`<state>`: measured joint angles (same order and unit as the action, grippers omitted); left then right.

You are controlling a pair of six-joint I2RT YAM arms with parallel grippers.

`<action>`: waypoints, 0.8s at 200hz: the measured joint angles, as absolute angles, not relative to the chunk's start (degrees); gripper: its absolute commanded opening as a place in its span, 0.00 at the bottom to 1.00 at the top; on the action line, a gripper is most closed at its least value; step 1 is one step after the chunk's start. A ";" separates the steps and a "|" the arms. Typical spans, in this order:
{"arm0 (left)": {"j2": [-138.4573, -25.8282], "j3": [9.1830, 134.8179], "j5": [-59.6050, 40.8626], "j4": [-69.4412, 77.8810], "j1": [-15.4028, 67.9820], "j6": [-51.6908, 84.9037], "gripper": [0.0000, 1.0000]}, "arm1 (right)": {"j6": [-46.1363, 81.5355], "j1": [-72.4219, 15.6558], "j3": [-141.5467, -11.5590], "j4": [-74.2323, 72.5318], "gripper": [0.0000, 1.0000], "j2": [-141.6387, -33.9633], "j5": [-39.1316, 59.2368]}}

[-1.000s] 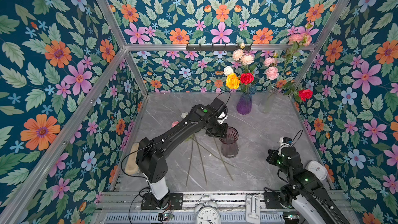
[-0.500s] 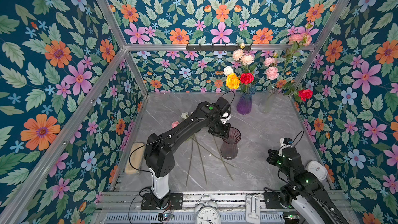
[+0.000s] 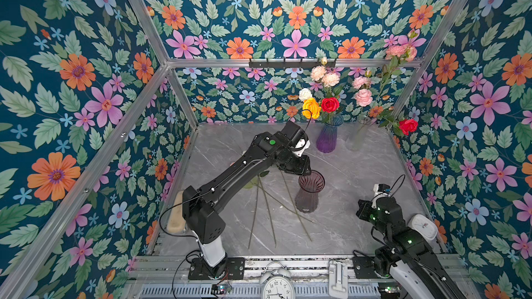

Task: Arrange the flowers into the vase
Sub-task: 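Open the left gripper and draw it back toward the loose roses, then lower the left gripper onto the white rose stem and close it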

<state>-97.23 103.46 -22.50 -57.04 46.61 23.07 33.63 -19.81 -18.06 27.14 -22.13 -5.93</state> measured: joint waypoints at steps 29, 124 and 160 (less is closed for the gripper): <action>-84.77 93.12 -18.02 -50.98 45.89 23.62 0.46 | 33.19 -19.81 -18.06 27.07 0.04 -22.70 -4.97; -56.53 37.45 -7.55 -13.30 34.09 31.75 0.54 | 31.75 -19.81 -18.15 25.50 0.35 -25.58 -1.65; -67.09 37.67 -4.80 -8.10 32.03 31.16 0.43 | 31.73 -19.81 -18.15 24.97 0.36 -26.04 -1.63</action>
